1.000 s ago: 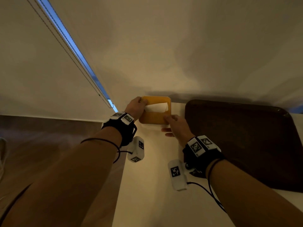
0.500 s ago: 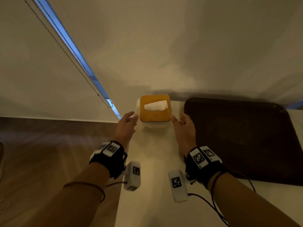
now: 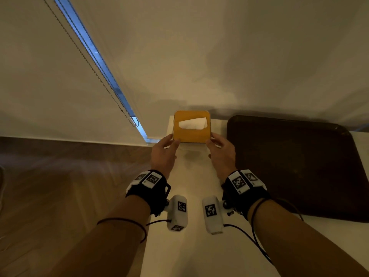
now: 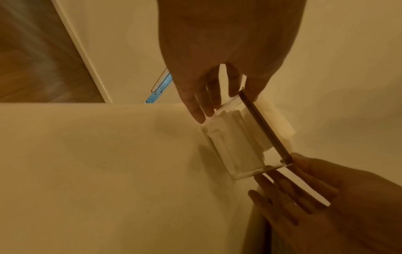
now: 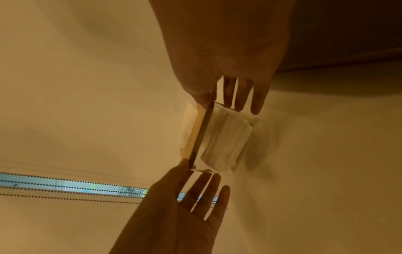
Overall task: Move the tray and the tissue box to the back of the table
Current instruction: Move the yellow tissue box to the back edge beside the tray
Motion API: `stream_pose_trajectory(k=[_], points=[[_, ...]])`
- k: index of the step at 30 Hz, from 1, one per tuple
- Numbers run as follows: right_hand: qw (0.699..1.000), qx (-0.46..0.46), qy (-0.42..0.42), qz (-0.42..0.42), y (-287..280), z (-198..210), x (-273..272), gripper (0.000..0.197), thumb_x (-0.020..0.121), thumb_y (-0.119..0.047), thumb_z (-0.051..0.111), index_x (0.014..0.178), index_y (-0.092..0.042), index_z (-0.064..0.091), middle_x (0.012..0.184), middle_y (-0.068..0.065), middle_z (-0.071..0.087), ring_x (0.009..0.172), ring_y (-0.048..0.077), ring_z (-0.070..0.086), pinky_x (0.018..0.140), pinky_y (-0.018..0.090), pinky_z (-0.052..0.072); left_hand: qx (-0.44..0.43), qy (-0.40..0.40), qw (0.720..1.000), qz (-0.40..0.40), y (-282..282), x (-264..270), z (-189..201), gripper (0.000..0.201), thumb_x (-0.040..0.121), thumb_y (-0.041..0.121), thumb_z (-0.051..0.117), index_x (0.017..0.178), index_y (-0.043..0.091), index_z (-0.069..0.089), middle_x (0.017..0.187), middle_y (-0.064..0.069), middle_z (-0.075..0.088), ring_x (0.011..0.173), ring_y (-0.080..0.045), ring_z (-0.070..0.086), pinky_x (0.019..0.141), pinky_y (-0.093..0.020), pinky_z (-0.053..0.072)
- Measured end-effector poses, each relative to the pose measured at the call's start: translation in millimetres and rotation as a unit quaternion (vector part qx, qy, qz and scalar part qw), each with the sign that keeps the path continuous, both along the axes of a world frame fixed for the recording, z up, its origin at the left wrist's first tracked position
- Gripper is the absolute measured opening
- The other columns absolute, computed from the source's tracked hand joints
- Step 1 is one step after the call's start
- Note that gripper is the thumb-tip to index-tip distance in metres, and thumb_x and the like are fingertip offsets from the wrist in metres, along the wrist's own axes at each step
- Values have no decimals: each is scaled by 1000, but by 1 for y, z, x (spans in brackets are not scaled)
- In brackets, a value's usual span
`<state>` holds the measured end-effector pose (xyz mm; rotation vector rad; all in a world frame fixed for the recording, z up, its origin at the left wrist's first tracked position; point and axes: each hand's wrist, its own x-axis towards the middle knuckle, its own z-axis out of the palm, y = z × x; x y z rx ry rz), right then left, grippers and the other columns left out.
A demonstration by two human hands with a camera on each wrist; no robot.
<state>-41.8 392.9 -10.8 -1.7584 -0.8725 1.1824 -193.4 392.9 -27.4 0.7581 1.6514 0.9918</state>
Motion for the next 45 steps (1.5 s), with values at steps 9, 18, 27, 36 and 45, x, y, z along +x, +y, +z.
stream_pose_trajectory(k=[9,18,27,36,45], points=[[1000,5,5,6,7,-2,-10,31,89,-17,61,120,-19,65,92,-23,56,92,6,58,92,46,55,5,12,1000,1,9,-10,0,46,87,29,60,132,17,60,123,-9,66,111,-23,62,70,-29,53],[1000,-10,1,17,13,0,-21,33,91,-20,58,124,-21,61,91,-26,47,86,-1,51,94,45,53,-5,-1,1000,-11,25,-22,4,43,87,24,61,129,15,62,105,-5,66,95,-18,60,65,-27,48],[999,-5,-21,29,18,3,-18,31,91,-19,59,122,-18,62,90,-25,50,84,-4,51,95,46,53,-2,-24,1000,-11,29,-22,2,43,88,23,60,129,14,62,107,-5,65,98,-20,59,70,-29,48],[999,-3,-28,28,17,0,-18,31,91,-20,58,123,-20,61,89,-26,48,84,-3,51,95,45,53,1,-13,1000,-10,30,-22,0,42,87,24,61,129,16,62,106,-4,67,97,-19,60,71,-29,49],[999,4,-29,29,16,-2,-16,32,91,-22,57,123,-21,61,90,-27,49,85,-3,52,94,43,53,9,4,1000,-7,31,-21,-3,40,86,24,62,126,17,64,98,-2,68,86,-18,59,67,-29,49]])
